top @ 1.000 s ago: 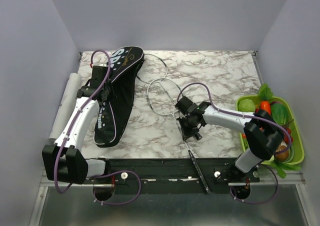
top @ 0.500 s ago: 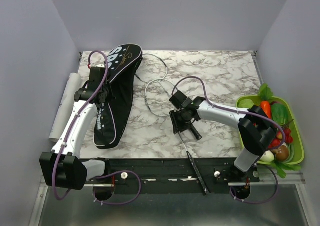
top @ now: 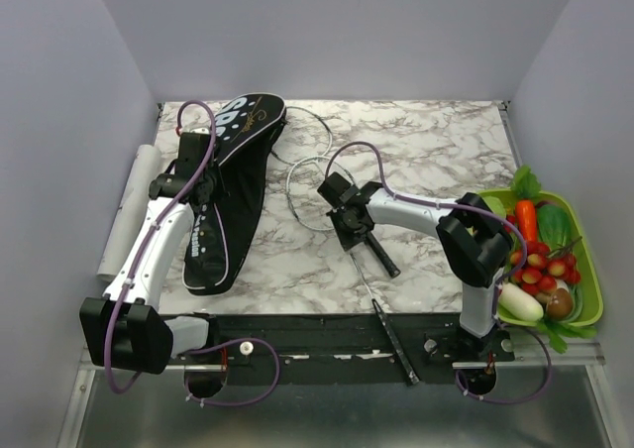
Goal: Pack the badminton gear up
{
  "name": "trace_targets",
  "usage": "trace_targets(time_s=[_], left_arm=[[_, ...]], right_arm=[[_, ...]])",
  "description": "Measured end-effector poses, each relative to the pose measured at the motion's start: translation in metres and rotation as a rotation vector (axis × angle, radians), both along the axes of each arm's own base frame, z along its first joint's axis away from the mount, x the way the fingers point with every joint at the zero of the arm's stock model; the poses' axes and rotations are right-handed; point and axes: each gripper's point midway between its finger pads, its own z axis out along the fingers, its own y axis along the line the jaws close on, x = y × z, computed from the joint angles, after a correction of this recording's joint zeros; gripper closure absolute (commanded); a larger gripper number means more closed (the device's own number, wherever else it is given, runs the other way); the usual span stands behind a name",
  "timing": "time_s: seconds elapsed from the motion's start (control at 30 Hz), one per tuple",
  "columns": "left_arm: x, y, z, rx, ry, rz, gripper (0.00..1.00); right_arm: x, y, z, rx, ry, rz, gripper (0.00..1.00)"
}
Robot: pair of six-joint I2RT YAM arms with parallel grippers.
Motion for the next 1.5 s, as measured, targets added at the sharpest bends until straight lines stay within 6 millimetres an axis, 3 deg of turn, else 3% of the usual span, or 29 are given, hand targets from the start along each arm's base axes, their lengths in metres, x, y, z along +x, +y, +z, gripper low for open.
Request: trace_targets(time_s=[0.3, 0.5, 0.67, 1.0, 1.23, 1.4, 1.5], left_arm=[[0.006, -0.005, -0.006, -0.017, 0.012, -0.015, 1.00], [0.013, -0.018, -0.018, -0.071, 0.044, -0.042, 1.00], [0.018, -0.028, -0.020, -0.110, 0.044, -0.067, 1.00], [0.020, -0.079, -0.028, -0.163, 0.060, -0.193, 1.00], [0.015, -0.111, -0.030, -0.181, 0.067, -0.262, 1.00], [0.011, -0.131, -0.030, -0.204, 0.057, -0.293, 1.00], [0.004, -0.143, -0.041, -0.218, 0.068, -0.307, 1.00]], right_arm=[[0.005, -0.016, 0.011, -0.072, -0.057, 0.006, 0.99], [-0.003, -0.031, 0.054, -0.056, -0.104, 0.028, 0.99], [-0.014, -0.032, 0.088, 0.013, -0.126, 0.073, 0.99], [-0.029, -0.014, 0.091, 0.025, -0.054, 0.161, 0.99], [-0.019, 0.003, 0.095, 0.035, -0.048, 0.170, 0.99], [-0.005, 0.022, 0.088, 0.030, -0.038, 0.161, 0.99], [0.007, 0.036, 0.082, 0.034, -0.035, 0.142, 0.99]])
